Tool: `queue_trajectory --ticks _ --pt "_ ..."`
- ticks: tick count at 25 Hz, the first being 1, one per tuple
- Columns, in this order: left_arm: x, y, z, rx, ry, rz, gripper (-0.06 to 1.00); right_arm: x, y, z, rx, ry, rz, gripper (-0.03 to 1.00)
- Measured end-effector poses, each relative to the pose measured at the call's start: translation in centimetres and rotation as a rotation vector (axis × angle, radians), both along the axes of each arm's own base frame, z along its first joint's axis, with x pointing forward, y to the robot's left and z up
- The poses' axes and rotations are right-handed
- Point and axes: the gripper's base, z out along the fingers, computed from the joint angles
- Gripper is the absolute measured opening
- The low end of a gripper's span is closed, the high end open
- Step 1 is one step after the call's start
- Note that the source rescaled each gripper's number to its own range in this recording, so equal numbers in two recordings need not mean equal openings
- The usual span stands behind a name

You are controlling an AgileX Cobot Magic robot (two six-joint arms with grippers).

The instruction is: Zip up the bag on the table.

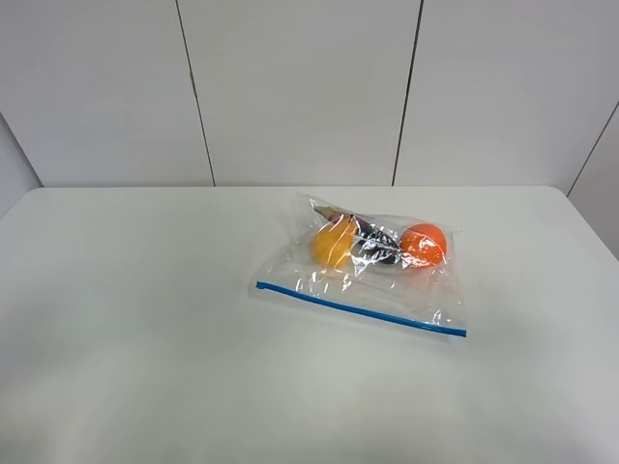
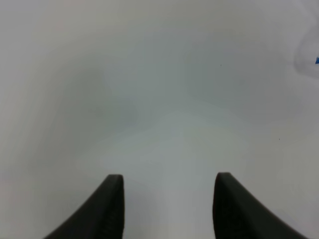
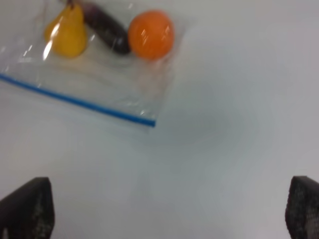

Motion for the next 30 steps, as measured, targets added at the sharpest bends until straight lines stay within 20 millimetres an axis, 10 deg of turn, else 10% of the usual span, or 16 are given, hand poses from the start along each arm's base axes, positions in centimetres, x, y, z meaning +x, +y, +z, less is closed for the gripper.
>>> queue_trajectory --ticks 30 --pt "0.0 0.0 0.0 0.0 0.0 0.0 0.81 0.1 -1.0 -2.3 0.033 -0.053 -0.143 1.0"
